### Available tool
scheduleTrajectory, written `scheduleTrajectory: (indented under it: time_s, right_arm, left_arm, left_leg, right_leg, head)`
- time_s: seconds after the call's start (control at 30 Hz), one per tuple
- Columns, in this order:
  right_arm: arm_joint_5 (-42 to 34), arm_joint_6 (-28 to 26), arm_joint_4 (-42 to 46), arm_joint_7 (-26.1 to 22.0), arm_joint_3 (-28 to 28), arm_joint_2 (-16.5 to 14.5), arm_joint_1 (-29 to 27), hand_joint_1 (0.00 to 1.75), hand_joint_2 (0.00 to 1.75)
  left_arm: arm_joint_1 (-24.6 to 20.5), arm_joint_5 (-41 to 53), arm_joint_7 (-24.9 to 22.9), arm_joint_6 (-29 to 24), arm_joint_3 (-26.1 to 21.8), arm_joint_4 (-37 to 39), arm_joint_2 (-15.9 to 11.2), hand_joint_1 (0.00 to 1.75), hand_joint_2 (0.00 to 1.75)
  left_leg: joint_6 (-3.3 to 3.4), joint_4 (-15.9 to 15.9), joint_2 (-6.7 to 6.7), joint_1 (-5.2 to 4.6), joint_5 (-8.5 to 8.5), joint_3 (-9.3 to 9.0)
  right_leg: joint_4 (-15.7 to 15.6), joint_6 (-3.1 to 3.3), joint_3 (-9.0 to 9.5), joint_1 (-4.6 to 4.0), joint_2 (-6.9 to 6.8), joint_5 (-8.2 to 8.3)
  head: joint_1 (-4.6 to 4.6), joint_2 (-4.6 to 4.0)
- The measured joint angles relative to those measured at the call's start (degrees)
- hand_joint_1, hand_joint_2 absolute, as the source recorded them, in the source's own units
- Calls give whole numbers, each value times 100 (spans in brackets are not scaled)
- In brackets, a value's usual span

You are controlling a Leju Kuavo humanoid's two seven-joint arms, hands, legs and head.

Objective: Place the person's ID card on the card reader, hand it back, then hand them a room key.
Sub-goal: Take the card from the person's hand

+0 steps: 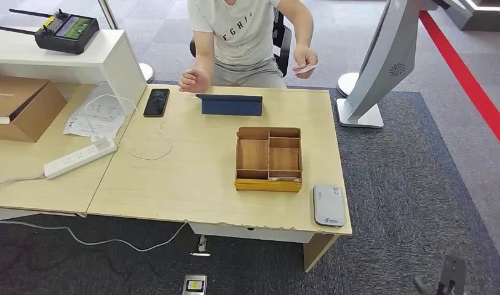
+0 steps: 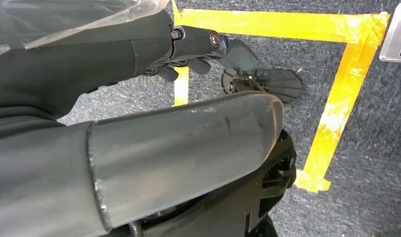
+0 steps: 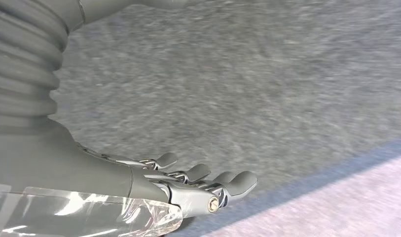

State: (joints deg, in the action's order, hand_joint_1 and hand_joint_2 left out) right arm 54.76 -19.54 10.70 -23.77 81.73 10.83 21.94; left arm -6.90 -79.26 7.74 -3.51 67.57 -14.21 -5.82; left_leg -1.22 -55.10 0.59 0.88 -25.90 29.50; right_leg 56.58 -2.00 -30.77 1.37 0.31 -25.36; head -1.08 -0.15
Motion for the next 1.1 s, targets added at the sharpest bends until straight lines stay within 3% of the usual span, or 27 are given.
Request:
scheduleTrajectory:
  time_s: [0.13, 0.2, 0.27, 0.33, 0.4, 0.43, 0.5, 0.63, 0.83, 0.93, 1.1]
  right_arm:
    - [-116, 66, 78, 18, -152, 146, 333, 0, 175]
    - [-794, 270, 513, 628, -472, 184, 377, 0, 175]
    - [-2360, 103, 1256, 1824, -1118, 257, 64, 0, 175]
    - [-4386, -662, 1989, 2766, -2065, 451, -374, 0, 175]
    - [-5882, -1418, 2703, 2950, -3167, 696, -709, 0, 175]
    - [-6226, -1653, 3052, 2906, -3744, 815, -806, 0, 175]
    - [-6257, -1869, 3668, 2950, -4721, 1003, -868, 0, 175]
    - [-5728, -1943, 4753, 3387, -6275, 1260, -812, 0, 175]
    - [-4412, -1973, 6017, 3982, -8077, 1563, -406, 0, 175]
    - [-3877, -1950, 6353, 4179, -8580, 1638, -247, 0, 175]
    - [-3846, -1942, 6390, 4205, -8629, 1643, -230, 0, 175]
  left_arm:
    - [-3, -1, -2, -74, 1, -1, -5, 0, 0]
    - [-21, -11, 0, -102, 1, -2, -11, 0, 0]
    - [-28, -27, 1, -125, 1, -2, -16, 0, 0]
    - [0, -39, 0, -142, 3, -1, -28, 0, 0]
    - [15, -44, 0, -151, 4, 1, -46, 0, 0]
    - [1, -45, 0, -152, 4, 1, -54, 0, 0]
    - [-52, -45, 3, -136, 3, 1, -62, 0, 0]
    - [-95, -30, 9, -62, 6, -2, -62, 0, 0]
    - [-54, 75, 47, -9, 58, -2, -64, 0, 0]
    - [-53, 122, 83, 8, 96, -2, -66, 0, 0]
    - [-52, 131, 85, 10, 100, -2, -67, 0, 0]
  left_leg:
    - [2, -1, -9, -8, 1, -3]
    - [9, -7, -2, -11, -1, -18]
    - [20, -13, 41, -19, -6, -21]
    - [27, -10, 59, -34, -10, -3]
    - [30, -2, -3, -49, -24, 31]
    - [31, 2, -43, -54, -33, 38]
    - [34, 3, -89, -57, -43, 35]
    - [54, -2, -47, -57, -17, 41]
    - [58, -5, 1, -54, 10, 70]
    - [58, -5, 3, -51, 10, 71]
    - [58, -5, 3, -51, 10, 72]
  right_leg:
    - [-1, -3, -6, 9, 5, 5]
    - [-8, -16, -3, 11, 5, -4]
    - [-11, -36, 19, 20, -29, -22]
    - [2, -41, 26, 35, -42, -25]
    - [15, -35, 6, 48, 24, -13]
    - [17, -33, -2, 52, 64, -9]
    - [16, -35, -4, 54, 110, -6]
    - [10, -43, 6, 55, 59, -2]
    - [10, -51, -10, 52, 13, 6]
    - [11, -51, -11, 50, 13, 6]
    - [11, -51, -12, 50, 12, 6]
  head:
    - [2, 0]
    - [5, 0]
    - [2, 0]
    - [-2, 0]
    - [2, 0]
    - [2, 0]
    - [3, 0]
    - [1, 0]
    - [2, 0]
    - [2, 0]
    - [3, 0]
